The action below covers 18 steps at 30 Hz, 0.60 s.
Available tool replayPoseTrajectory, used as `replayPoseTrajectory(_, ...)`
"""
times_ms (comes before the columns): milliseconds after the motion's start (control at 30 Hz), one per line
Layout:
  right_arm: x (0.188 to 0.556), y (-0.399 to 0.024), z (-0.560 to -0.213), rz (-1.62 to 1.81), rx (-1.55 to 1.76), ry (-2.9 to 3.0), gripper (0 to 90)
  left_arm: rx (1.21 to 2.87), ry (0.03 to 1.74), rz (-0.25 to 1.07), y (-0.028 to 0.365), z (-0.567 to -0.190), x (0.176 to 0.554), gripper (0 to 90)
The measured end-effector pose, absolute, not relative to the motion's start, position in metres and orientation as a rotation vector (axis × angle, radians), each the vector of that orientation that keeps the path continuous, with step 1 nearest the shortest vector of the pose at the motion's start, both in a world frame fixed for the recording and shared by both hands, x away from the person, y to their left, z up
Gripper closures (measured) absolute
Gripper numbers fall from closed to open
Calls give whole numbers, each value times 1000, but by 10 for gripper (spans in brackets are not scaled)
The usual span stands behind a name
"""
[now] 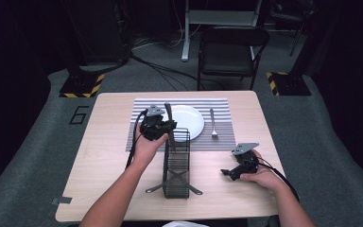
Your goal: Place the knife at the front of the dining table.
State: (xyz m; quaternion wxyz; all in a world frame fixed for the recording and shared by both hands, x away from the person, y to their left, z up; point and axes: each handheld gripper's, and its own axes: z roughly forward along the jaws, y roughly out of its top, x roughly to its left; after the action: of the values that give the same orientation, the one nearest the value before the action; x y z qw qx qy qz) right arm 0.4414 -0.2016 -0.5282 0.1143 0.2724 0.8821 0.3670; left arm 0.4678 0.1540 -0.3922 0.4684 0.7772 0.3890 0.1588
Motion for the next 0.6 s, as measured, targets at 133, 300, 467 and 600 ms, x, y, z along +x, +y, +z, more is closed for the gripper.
replayPoseTrajectory(133, 441, -202, -528, 1076, 798, 2586, 0, 1913, 936, 403, 151, -392, 466, 805)
replayPoseTrajectory(300, 442, -202, -528, 1076, 796, 2587, 0, 1919, 931, 405, 149, -391, 465, 806)
replayPoseTrajectory(467, 442, -202, -528, 1076, 798, 2589, 0, 1918, 940, 398, 150, -391, 465, 807)
replayPoseTrajectory(600, 441, -202, -528, 1076, 799, 2588, 0, 1929, 942, 391, 151, -389, 464, 808)
